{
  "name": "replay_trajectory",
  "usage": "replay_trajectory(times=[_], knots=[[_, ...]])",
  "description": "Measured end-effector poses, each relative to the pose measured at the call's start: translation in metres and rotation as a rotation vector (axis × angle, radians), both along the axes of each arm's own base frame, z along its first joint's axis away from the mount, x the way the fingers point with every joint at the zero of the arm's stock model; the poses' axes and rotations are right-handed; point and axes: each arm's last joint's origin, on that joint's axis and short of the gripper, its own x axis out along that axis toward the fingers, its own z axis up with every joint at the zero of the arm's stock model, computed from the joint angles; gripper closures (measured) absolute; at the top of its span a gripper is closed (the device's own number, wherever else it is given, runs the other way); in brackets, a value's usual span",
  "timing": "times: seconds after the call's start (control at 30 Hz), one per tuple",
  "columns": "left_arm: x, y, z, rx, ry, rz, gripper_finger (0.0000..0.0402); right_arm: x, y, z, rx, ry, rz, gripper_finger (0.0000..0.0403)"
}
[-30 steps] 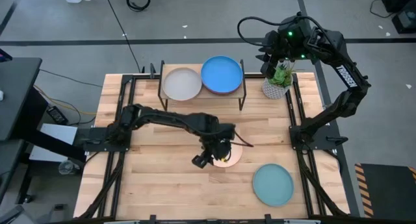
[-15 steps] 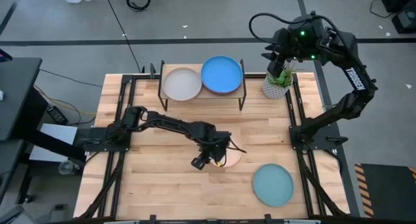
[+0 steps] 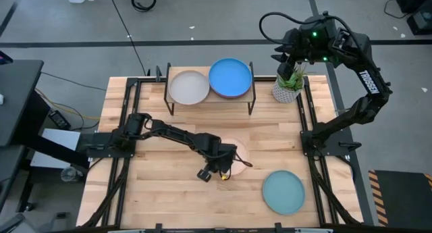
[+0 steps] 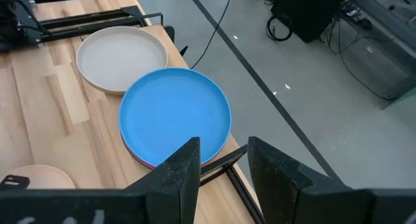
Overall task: Place and stack plates onto a shelf
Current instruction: Stack the light orange plate on top of the gray plate on the shelf
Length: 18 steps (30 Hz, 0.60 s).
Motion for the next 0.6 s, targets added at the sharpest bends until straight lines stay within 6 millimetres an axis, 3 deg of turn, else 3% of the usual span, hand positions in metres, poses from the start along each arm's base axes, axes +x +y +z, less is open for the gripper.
replay_trajectory(times=[0.1, 0.17, 0.33, 0.47, 0.6], knots=[[-0.003, 0.007, 0.012, -0.042, 0.026, 0.080, 0.0384, 0.000, 0.000, 0.000, -0.002, -0.005, 0.000, 0.0268], [-0.009, 0.015, 0.032, -0.105, 0.030, 0.115, 0.0385, 0.000, 0.000, 0.000, -0.002, -0.005, 0.001, 0.0268], [-0.035, 0.043, 0.119, -0.274, -0.095, 0.267, 0.0387, 0.000, 0.000, 0.000, -0.002, -0.005, 0.001, 0.0268], [-0.072, 0.079, 0.190, -0.318, -0.279, 0.471, 0.0387, 0.001, -0.001, 0.002, -0.010, -0.018, 0.001, 0.0268], [-0.112, 0.113, 0.236, -0.231, -0.455, 0.705, 0.0387, 0.003, -0.001, 0.004, -0.025, -0.047, 0.001, 0.0268]])
